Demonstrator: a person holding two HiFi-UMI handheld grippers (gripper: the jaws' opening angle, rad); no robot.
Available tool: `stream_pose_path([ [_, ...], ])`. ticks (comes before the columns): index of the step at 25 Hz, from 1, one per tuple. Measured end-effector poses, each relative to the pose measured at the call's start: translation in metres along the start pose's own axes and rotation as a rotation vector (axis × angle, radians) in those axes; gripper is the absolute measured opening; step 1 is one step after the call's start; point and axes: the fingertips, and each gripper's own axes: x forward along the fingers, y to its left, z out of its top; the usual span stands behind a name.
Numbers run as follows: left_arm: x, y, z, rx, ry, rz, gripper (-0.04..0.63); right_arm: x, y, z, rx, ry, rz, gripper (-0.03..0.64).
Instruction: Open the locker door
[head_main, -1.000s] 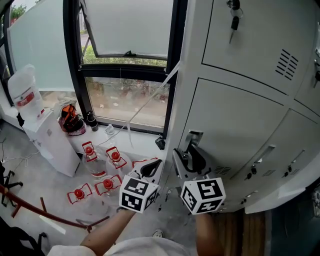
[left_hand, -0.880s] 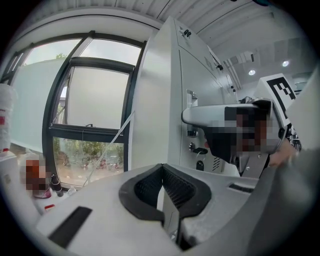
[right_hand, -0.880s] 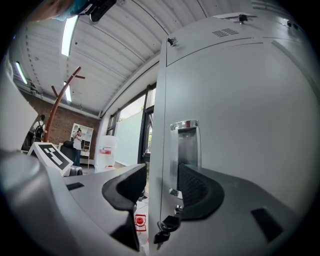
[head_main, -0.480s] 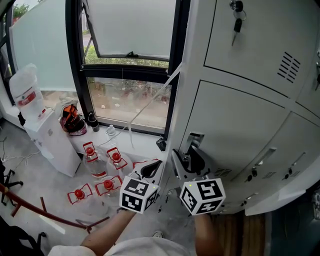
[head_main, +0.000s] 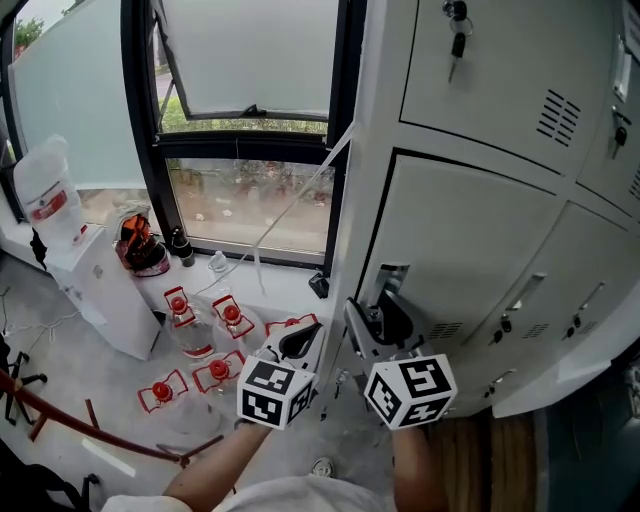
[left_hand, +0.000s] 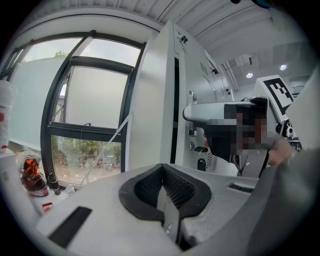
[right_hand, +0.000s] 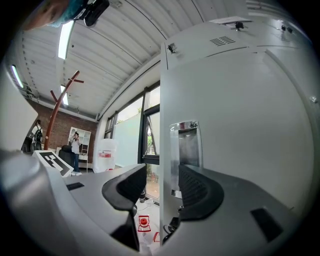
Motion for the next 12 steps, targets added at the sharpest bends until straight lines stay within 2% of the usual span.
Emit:
stream_pose_path([
  [12, -0.032, -0.031, -0.007, 0.005, -0.008, -0.083, 0.008, -0.048, 0.017, 0.002, 0.009, -0.009, -0.036, 0.178],
])
